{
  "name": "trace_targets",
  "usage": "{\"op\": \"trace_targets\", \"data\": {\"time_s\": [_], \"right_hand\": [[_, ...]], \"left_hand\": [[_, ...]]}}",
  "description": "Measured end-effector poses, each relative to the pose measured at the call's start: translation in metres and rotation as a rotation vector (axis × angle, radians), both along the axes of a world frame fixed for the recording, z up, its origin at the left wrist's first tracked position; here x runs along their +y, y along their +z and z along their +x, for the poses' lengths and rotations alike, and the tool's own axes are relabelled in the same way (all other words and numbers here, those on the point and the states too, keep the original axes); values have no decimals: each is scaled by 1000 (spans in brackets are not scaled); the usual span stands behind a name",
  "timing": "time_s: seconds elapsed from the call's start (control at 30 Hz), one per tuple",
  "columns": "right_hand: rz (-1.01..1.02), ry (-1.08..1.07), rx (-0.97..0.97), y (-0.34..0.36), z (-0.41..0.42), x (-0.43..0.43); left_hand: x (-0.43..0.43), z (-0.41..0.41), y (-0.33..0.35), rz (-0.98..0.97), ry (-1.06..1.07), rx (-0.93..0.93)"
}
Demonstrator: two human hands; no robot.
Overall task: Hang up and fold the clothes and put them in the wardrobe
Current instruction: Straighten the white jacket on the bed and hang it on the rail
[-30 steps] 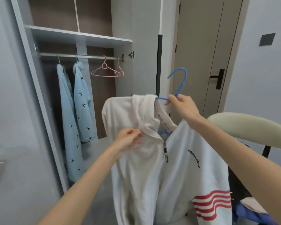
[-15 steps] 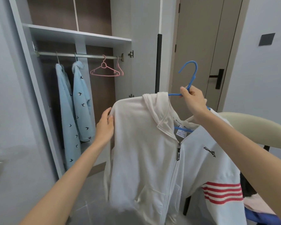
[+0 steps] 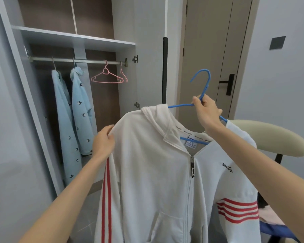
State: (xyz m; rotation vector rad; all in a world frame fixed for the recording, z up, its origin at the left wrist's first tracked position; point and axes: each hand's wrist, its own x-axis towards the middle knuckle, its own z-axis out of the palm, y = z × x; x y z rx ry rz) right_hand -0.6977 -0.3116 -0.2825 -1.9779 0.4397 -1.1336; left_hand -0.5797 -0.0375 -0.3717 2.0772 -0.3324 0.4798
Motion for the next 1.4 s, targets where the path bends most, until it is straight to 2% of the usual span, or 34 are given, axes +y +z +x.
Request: {"op": "trace_targets", "data": {"time_s": [0.07,0.13,0.23,0.43,0.6,0.7,0.83,1.0,1.1,1.23,1.33,1.4], "right_hand": [[-24,20,0,-1,1,3],[-49,45,5,-5,2,8],[-85,64,8,-11,1,16],[-120,85,-14,-23,-11,22],[-161,75,-54,-29,-18,22],[-171,70,-63,-31,-20,18],[-168,62,-45,-37,-23,12],[-197,24,-36,-50,-25,12],[-266,46,3,-55,-28,6],[-374,78,176,-62,-26,-2],[-343,88,311,-69,-19,-1],[-272,53,342,-71,-15,-1]], "left_hand": [[-6,-7,13,-13,-103,-66],[-16,-17,32,6,-183,-226],[-32,-31,51,149,-203,-464],[-34,-36,58,293,-197,-566],[-40,-33,58,371,-356,-515],[-44,-33,54,294,-365,-566],[-51,-36,46,206,-338,-542],[-63,-38,31,372,-266,-563],[-69,-41,30,201,-257,-460],[-74,-49,34,-1,-295,-294],[-79,-60,40,-84,-383,-247],[-76,-65,38,-63,-442,-297]]}}
